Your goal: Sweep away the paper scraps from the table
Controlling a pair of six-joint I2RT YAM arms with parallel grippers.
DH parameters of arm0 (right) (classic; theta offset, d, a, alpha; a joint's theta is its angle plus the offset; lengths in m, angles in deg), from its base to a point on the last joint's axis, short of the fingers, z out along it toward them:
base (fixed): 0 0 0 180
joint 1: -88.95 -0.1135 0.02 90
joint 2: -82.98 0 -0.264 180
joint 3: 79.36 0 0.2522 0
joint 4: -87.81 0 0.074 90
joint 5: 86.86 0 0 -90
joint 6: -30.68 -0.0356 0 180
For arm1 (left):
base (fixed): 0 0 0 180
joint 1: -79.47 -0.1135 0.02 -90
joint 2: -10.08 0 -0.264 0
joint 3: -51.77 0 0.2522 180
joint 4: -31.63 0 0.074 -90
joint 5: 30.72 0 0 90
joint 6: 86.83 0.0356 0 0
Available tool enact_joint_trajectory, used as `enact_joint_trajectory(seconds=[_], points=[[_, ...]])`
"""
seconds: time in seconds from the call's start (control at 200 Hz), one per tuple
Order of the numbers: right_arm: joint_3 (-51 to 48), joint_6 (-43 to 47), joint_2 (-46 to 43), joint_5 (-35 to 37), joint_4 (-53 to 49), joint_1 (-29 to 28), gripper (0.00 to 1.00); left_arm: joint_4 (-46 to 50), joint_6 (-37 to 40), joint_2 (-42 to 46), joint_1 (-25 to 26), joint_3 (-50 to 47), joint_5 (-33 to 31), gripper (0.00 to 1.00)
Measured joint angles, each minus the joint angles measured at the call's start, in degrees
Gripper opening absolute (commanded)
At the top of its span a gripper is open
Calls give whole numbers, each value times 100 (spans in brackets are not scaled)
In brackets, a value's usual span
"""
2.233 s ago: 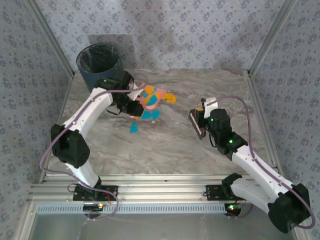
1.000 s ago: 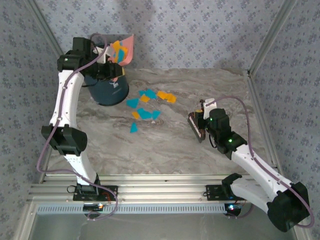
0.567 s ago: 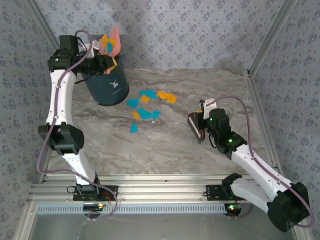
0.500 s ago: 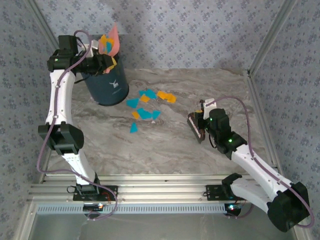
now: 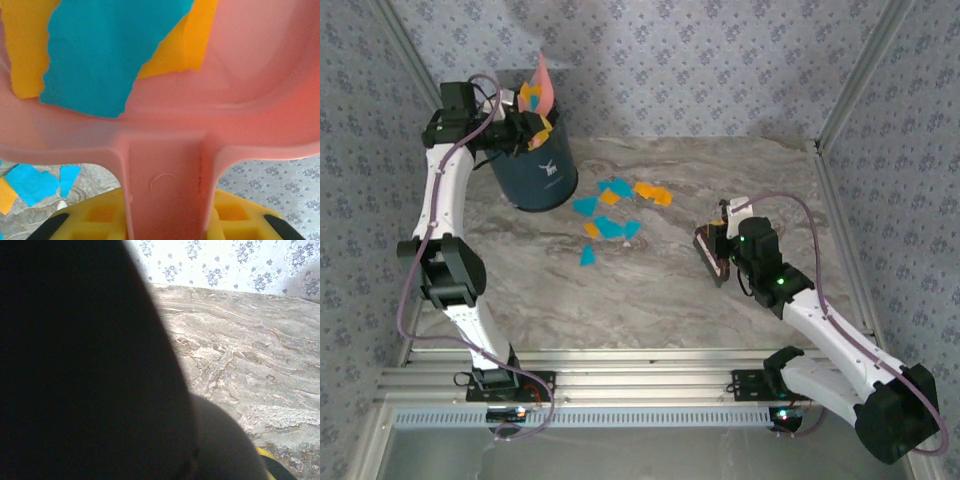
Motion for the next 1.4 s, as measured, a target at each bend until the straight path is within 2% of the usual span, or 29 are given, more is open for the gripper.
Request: enact_joint_trajectory(seconds=[0.75, 1.034, 1.399], points=[[0, -46, 11, -4, -13, 0, 0, -2315, -1849, 323, -94, -1130, 238, 0], [0, -61, 11, -4, -15, 0, 0, -3517, -3025, 326, -146, -1814, 256, 0], [-2, -61, 11, -2, -15, 0, 0, -4557, -4026, 494, -146, -2271, 240, 0]])
